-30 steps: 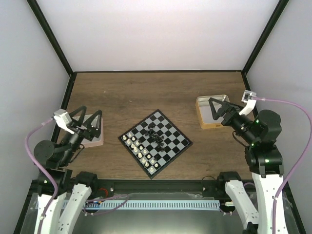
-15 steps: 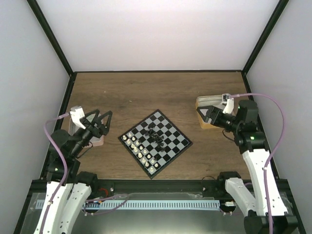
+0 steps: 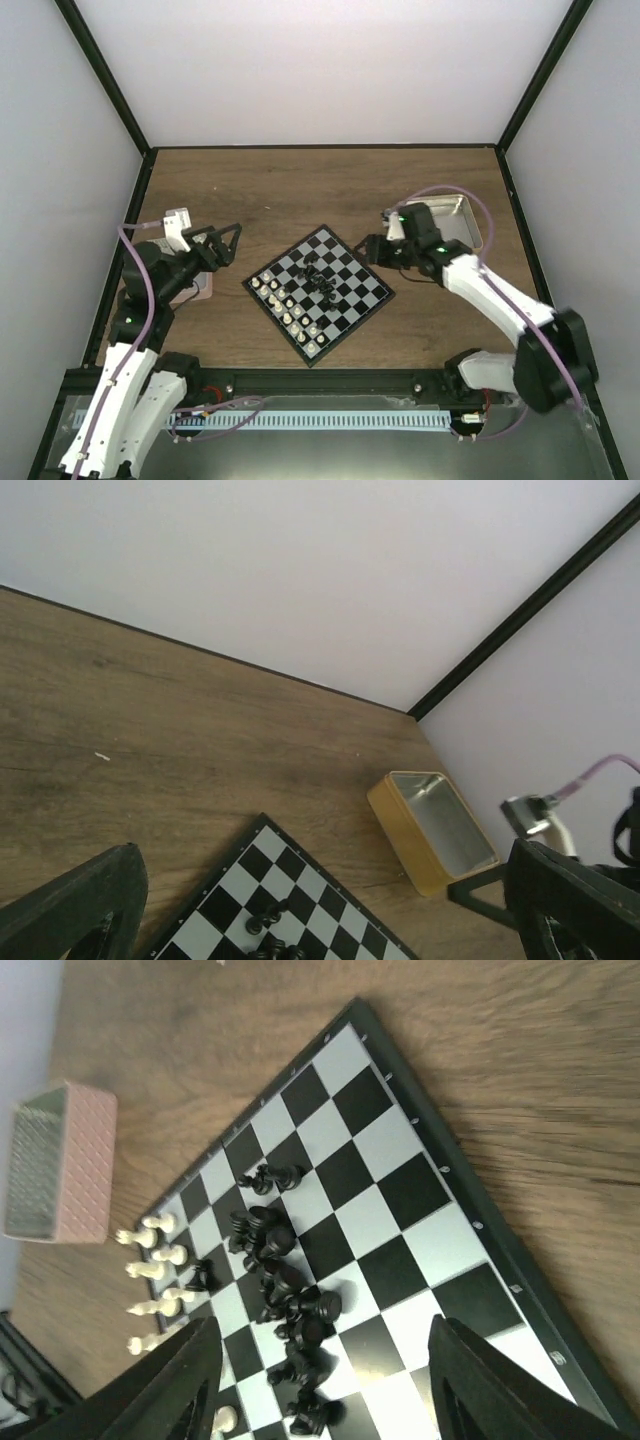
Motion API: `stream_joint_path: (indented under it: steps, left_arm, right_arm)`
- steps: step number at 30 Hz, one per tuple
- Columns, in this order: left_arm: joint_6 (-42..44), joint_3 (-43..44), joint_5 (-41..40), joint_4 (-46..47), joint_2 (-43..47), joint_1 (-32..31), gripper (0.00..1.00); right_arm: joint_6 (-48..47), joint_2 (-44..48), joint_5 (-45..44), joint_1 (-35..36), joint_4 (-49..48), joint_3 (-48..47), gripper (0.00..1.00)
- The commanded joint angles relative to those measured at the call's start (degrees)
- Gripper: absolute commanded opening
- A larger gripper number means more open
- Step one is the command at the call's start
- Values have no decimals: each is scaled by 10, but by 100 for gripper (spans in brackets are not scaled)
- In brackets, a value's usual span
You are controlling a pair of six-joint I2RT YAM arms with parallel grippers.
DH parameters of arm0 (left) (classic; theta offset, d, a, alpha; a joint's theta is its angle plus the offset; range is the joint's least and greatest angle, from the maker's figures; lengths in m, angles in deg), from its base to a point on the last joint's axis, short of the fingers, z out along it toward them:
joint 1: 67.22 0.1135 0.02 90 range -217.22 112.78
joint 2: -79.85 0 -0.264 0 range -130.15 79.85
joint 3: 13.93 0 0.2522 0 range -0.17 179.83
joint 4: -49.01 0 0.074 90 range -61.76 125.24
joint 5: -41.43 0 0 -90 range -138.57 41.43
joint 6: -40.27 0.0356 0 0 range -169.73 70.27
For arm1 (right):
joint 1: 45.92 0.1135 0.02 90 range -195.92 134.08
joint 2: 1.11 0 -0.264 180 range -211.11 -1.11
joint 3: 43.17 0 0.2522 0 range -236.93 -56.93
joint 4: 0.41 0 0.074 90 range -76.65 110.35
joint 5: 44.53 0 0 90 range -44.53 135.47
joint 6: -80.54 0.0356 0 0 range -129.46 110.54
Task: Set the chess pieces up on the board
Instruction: Pick up the chess piece from the chessboard.
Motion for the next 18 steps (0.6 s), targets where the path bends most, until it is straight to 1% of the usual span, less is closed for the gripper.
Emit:
stream_joint_path:
  steps: [1, 5, 8, 11, 14, 16, 18]
  left_arm:
    - [26, -1, -15, 13, -11, 3, 100]
    - [56, 4, -35, 30, -32, 3, 100]
    - [69, 10, -48, 41, -50, 3, 100]
    - [76, 20, -59, 42, -66, 3, 100]
    - [86, 31, -62, 37, -72, 3, 100]
    - [89, 35, -63, 34, -72, 3, 100]
    - [92, 33, -59, 36, -70, 3, 100]
  right_arm:
    - [4, -107, -89, 70, -58, -65, 56]
    - [-8, -205, -141, 118, -62, -133, 54]
    - [-21, -279, -168, 144, -46, -193, 52]
    - [-33, -331, -192, 162, -26, -236, 51]
    - [-43, -368, -197, 177, -15, -263, 45]
    - [-47, -386, -199, 184, -11, -277, 39]
    - [-50, -399, -209, 193, -8, -289, 37]
